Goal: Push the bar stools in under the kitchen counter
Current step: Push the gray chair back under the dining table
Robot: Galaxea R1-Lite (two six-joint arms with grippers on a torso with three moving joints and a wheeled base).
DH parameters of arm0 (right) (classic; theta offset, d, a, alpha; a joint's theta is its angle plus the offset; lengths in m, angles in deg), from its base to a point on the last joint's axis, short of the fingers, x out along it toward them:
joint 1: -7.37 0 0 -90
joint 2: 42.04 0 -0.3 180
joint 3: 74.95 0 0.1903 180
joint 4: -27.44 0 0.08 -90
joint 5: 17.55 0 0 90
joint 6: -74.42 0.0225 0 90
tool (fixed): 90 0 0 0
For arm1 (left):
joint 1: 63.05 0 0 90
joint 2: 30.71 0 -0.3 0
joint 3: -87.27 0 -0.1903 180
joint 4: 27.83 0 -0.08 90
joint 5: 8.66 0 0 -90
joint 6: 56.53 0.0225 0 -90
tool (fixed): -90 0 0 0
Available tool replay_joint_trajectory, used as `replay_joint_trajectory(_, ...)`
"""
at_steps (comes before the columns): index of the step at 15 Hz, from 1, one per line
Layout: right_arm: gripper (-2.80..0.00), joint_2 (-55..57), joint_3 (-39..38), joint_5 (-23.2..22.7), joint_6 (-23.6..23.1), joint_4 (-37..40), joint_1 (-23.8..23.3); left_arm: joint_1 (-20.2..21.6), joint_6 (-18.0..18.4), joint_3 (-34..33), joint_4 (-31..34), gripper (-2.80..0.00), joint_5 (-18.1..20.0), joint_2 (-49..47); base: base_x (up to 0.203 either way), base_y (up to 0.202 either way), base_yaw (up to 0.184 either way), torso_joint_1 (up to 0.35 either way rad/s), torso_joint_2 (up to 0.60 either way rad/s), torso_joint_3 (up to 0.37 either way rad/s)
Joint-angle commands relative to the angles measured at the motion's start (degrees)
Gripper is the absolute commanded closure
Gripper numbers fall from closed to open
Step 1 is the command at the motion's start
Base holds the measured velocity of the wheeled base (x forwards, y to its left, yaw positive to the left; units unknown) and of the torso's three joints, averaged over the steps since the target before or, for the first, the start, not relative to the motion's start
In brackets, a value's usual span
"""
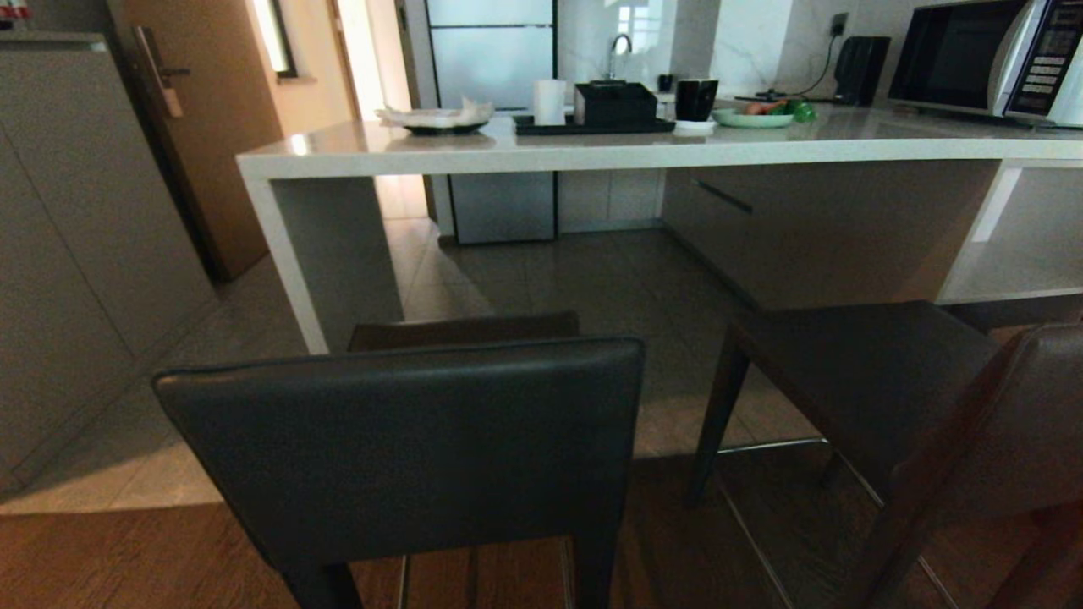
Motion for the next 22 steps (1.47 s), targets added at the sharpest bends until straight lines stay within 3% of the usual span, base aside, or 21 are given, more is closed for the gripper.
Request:
replay_joint_trajectory(1,0.0,0.07,-0.09,-0.02,0.0,-0.05,0.02,0.08,0.02,0.0,-0.01,0.0,0.0,-0.07,0.0,0.166,-0.003,0.005,0.0,0.0)
replay_joint_trajectory(8,0.0,0.07,-0.09,-0.02,0.0,-0.05,0.02,0.02,0.02,0.0,-0.01,0.0,0.0,-0.07,0.0,0.024,0.001,0.001,0.0,0.001)
replay_joint_trajectory(9,-2.8,0.07,-0.09,-0.02,0.0,-0.05,0.02,0.02,0.02,0.0,-0.01,-2.8,0.0,-0.07,0.0,0.0,0.0,0.0,0.0,0.0)
replay_joint_trajectory(22,-2.8,0.01,-0.09,-0.11,-0.27,-0.05,0.02,0.02,-0.24,0.09,0.17,-2.8,0.09,-0.07,0.0,0.0,0.0,0.0,0.0,0.0)
